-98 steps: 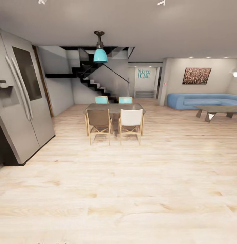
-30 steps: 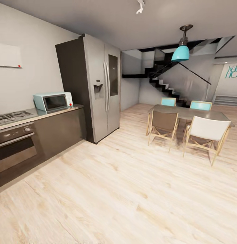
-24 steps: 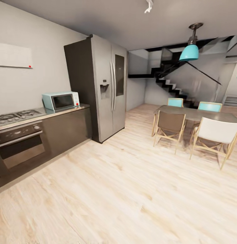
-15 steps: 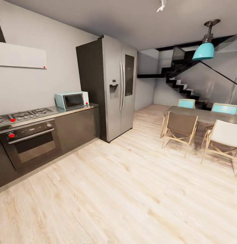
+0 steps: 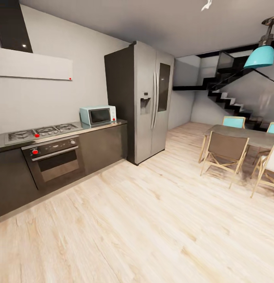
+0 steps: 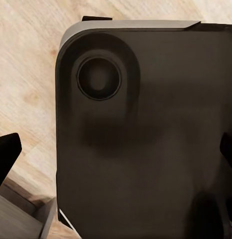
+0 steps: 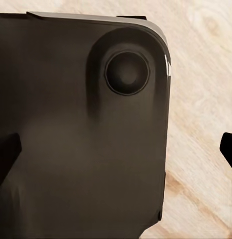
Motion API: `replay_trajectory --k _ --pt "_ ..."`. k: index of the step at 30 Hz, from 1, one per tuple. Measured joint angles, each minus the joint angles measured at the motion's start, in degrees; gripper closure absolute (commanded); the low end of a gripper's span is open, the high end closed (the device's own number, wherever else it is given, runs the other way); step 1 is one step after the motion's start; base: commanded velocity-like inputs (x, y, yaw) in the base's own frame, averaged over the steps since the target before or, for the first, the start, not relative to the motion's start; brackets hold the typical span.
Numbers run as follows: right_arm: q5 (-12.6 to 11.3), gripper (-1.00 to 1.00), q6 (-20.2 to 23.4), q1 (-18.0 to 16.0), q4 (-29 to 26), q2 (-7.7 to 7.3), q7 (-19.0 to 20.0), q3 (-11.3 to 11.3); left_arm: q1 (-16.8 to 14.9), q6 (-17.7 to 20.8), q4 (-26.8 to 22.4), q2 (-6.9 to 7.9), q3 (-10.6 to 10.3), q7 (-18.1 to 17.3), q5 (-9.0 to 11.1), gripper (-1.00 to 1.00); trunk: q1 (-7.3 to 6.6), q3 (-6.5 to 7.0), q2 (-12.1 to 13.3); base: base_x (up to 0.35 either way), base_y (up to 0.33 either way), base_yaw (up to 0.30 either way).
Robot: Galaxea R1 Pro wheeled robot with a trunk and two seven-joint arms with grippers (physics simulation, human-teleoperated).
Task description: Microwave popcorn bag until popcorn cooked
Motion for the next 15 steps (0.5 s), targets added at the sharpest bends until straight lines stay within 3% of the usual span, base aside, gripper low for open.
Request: replay_trajectory --k 9,15 --pt "0.23 -1.0 0.22 0.0 0.0 -0.04 0.02 0.13 0.0 0.08 0.0 0.04 -0.06 -0.01 0.82 -1.0 -0.01 0.0 0.0 0.022 0.0 0.001" --pt "0.12 -1.0 0.22 0.0 0.08 -0.61 0.01 0.13 0.0 0.17 0.0 0.12 -0.12 -0.14 0.95 -1.0 -0.03 0.0 0.0 0.286 0.0 0.0"
